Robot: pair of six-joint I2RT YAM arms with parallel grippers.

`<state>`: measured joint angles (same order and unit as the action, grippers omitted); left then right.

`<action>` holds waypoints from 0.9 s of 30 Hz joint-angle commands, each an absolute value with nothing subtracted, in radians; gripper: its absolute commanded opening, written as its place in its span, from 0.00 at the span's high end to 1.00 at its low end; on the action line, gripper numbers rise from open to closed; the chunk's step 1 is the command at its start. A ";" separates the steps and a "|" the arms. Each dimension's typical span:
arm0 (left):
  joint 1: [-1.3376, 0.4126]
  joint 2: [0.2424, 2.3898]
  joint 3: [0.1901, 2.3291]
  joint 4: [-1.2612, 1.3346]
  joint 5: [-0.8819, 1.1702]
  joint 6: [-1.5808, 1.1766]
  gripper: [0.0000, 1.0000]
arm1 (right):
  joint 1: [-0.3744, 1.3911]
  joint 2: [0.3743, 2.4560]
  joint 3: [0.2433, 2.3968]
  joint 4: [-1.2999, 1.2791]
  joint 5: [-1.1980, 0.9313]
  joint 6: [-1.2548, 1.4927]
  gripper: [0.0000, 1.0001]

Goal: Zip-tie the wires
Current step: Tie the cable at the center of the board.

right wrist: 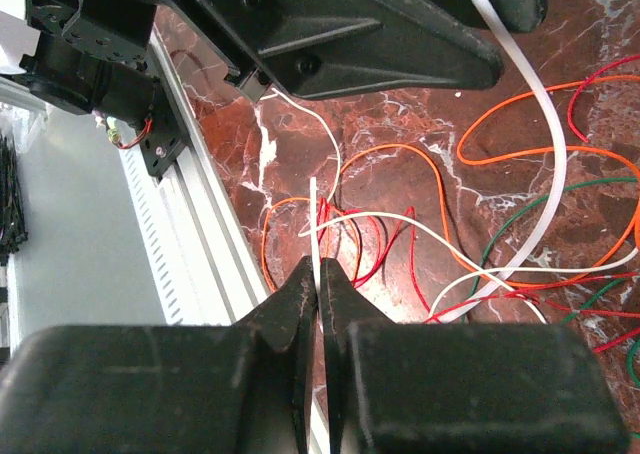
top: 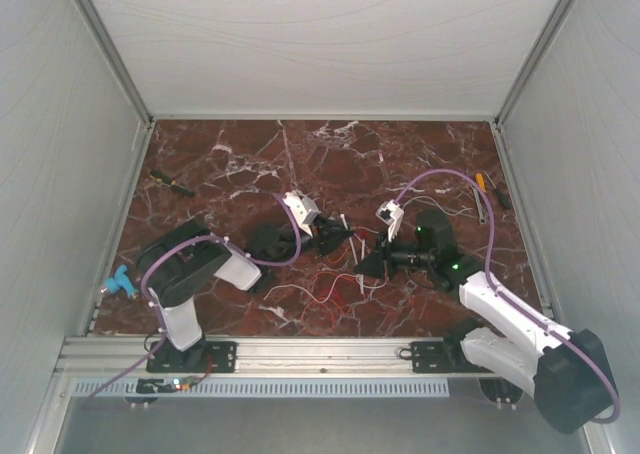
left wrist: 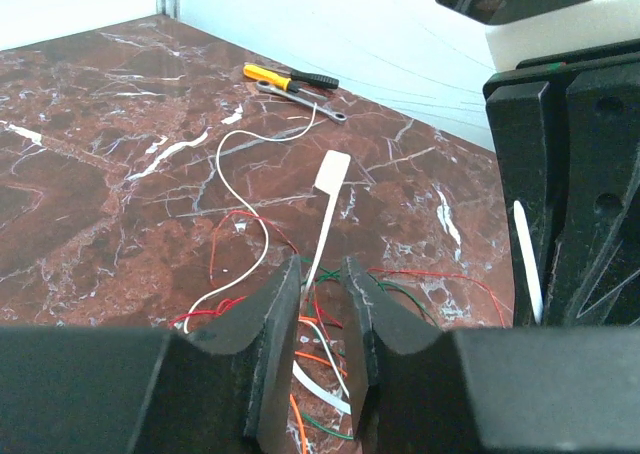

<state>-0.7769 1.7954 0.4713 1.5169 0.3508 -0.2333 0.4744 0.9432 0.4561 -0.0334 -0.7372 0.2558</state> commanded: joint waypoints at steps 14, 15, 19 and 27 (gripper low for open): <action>-0.773 1.789 0.496 1.649 0.311 -0.245 0.67 | 0.423 0.946 0.491 -0.039 -0.819 0.268 1.00; -0.773 1.787 0.499 1.649 0.307 -0.244 0.67 | 0.421 0.945 0.491 -0.040 -0.820 0.267 1.00; -0.773 1.783 0.507 1.649 0.286 -0.229 0.65 | 0.417 0.943 0.491 -0.046 -0.835 0.267 1.00; -0.770 1.795 0.520 1.650 0.247 -0.198 0.62 | 0.412 0.931 0.485 -0.067 -0.853 0.262 1.00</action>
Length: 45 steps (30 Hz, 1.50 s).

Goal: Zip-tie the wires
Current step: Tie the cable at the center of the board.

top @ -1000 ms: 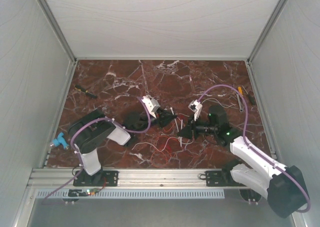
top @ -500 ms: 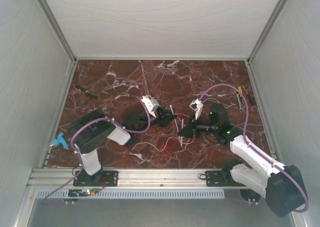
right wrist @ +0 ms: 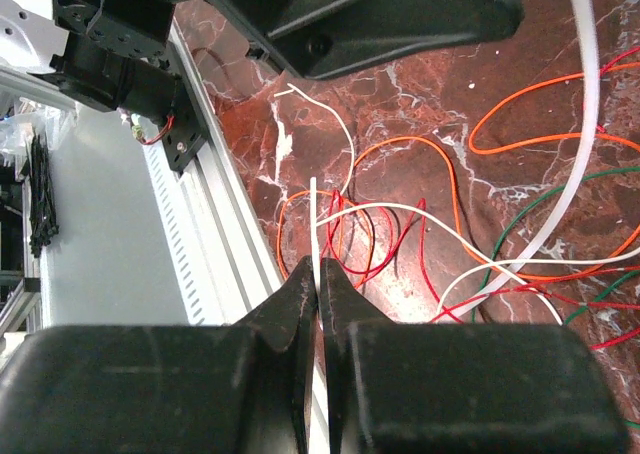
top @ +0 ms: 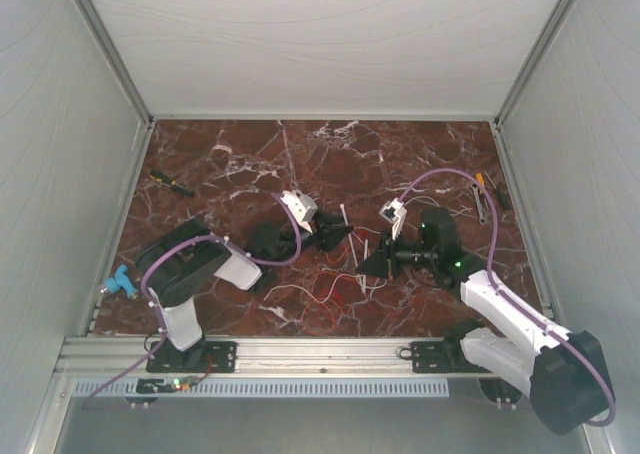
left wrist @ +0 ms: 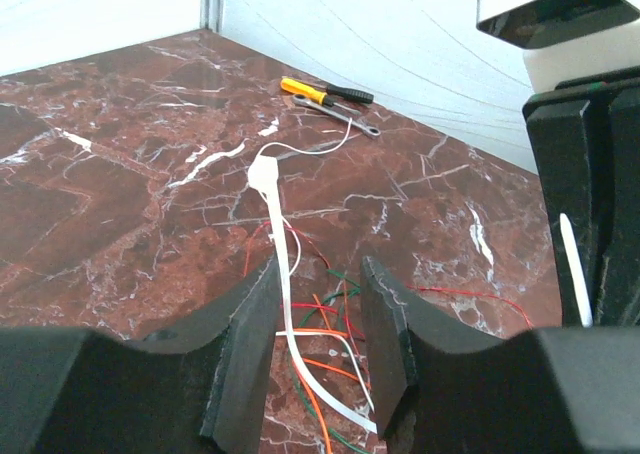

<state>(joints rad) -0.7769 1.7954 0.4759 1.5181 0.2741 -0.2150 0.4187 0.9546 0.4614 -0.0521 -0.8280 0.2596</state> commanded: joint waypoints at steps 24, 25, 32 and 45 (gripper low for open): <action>-0.698 1.817 0.615 1.375 0.110 -0.371 0.29 | 0.393 0.934 0.498 -0.079 -0.869 0.224 1.00; -0.673 1.811 0.633 1.303 0.150 -0.439 0.26 | 0.392 0.931 0.495 -0.080 -0.866 0.225 1.00; -0.578 1.884 0.684 1.269 0.383 -0.766 0.23 | 0.385 0.918 0.473 -0.071 -0.866 0.242 1.00; -0.537 2.128 0.799 1.445 0.446 -0.928 0.35 | 0.381 0.922 0.467 -0.053 -0.874 0.260 1.00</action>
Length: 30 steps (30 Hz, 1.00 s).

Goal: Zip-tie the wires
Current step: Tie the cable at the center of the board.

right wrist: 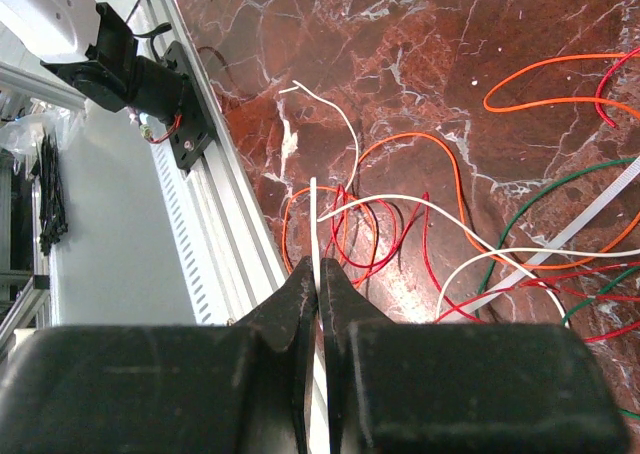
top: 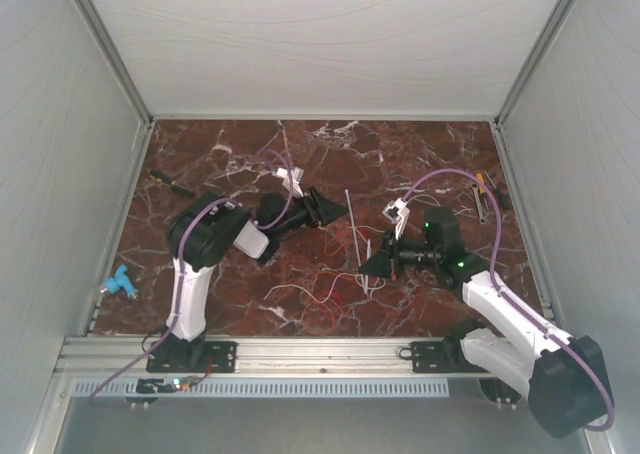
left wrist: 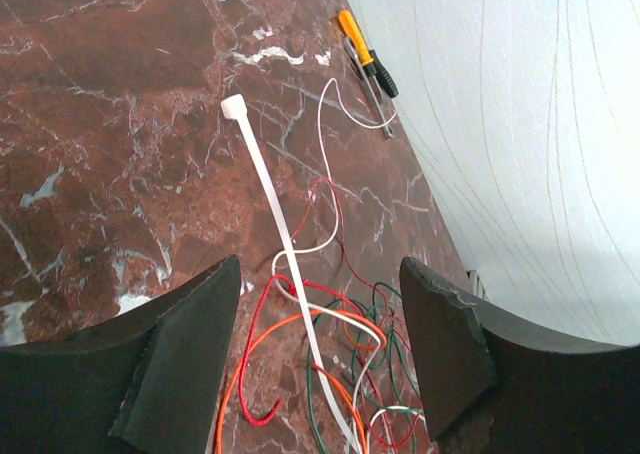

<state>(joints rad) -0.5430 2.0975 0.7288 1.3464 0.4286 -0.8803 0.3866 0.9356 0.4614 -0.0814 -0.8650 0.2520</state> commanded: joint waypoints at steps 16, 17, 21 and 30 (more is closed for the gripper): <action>-0.527 2.314 0.982 1.447 0.401 -0.982 0.48 | 0.382 0.929 0.477 -0.055 -0.879 0.267 1.00; -0.526 2.323 0.992 1.452 0.402 -0.986 0.49 | 0.382 0.931 0.480 -0.057 -0.878 0.266 1.00; -0.522 2.355 1.022 1.476 0.397 -0.999 0.54 | 0.381 0.936 0.486 -0.063 -0.881 0.266 1.00; -0.512 2.398 1.052 1.546 0.402 -1.022 0.75 | 0.382 0.946 0.489 -0.060 -0.884 0.271 1.00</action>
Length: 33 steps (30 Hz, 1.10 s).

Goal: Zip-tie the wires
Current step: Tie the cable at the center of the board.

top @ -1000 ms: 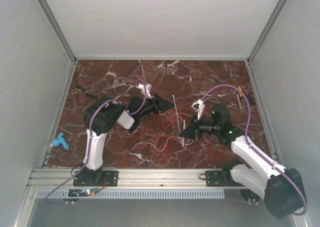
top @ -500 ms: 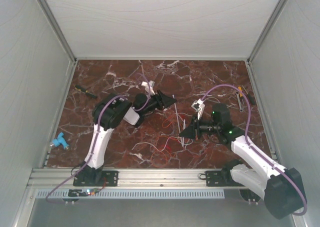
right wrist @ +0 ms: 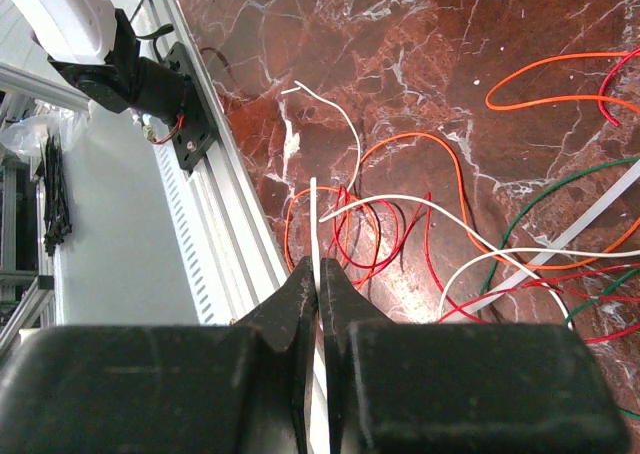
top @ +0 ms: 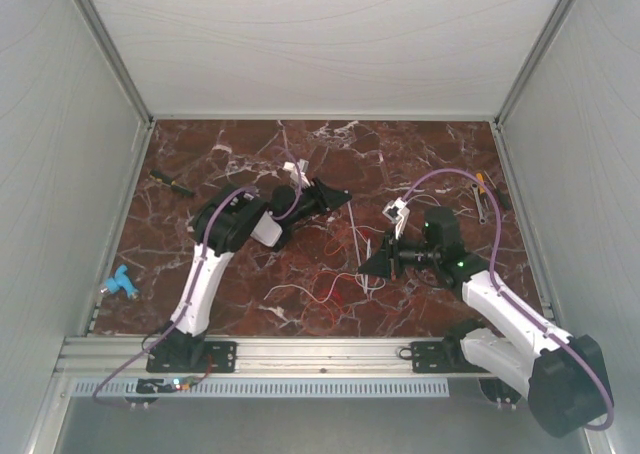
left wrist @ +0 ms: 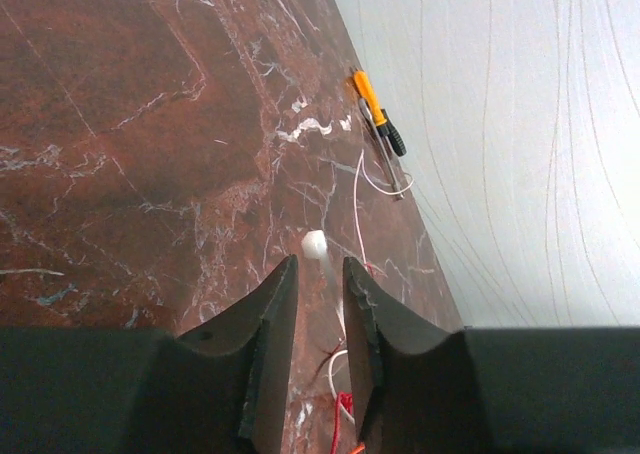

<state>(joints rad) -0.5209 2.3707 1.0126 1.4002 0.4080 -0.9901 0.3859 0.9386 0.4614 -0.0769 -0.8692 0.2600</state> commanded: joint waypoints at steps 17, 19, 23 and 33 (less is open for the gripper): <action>-0.533 2.298 0.973 1.650 0.513 -0.878 1.00 | 0.381 0.954 0.512 -0.059 -0.878 0.313 1.00; -0.546 2.263 0.951 1.653 0.521 -0.815 1.00 | 0.379 0.959 0.528 -0.069 -0.882 0.332 1.00; -0.579 2.200 0.914 1.665 0.549 -0.663 1.00 | 0.369 0.982 0.577 -0.108 -0.914 0.389 1.00; -0.628 2.065 0.812 1.803 0.552 -0.475 1.00 | 0.332 1.108 0.712 -0.242 -1.161 0.556 1.00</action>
